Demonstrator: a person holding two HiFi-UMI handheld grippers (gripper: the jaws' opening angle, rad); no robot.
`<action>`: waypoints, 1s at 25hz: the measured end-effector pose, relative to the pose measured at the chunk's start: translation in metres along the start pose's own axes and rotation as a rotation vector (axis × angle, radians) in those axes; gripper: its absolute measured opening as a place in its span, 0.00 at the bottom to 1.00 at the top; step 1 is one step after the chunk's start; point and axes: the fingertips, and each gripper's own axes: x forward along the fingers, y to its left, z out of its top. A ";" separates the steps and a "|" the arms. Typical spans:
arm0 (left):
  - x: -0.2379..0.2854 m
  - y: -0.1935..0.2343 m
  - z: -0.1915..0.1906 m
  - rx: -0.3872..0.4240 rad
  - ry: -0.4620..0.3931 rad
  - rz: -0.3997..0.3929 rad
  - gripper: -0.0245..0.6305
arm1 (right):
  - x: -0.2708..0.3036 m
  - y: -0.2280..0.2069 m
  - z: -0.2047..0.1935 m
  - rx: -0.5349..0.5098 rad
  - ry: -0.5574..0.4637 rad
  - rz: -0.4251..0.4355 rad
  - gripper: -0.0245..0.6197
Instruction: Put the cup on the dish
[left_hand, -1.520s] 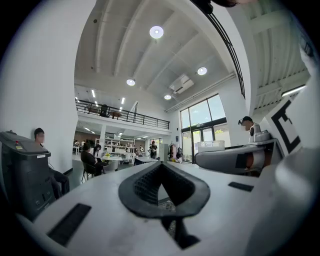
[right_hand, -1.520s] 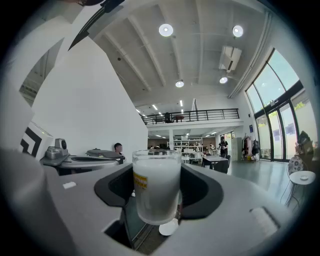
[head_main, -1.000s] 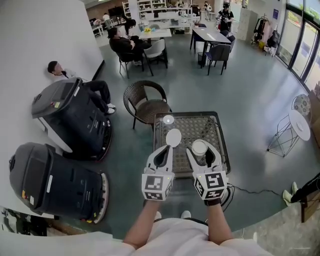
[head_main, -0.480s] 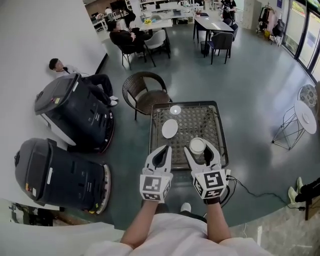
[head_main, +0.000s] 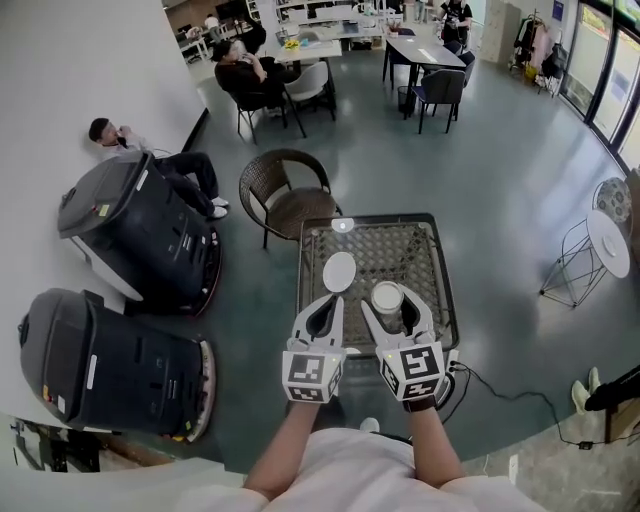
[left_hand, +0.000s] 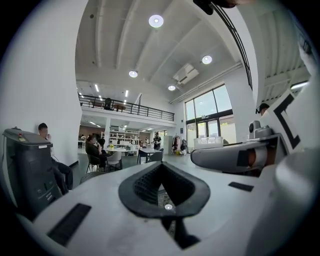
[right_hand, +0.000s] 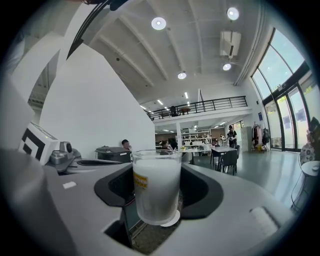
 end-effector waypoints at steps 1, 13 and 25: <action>0.006 0.009 0.003 -0.008 -0.009 -0.002 0.04 | 0.010 -0.001 0.003 -0.008 0.002 -0.003 0.44; 0.057 0.133 -0.002 -0.028 -0.017 -0.020 0.04 | 0.142 0.005 0.000 -0.030 0.048 -0.064 0.44; 0.105 0.175 -0.102 -0.127 0.127 -0.052 0.04 | 0.211 0.012 -0.116 -0.008 0.224 -0.030 0.44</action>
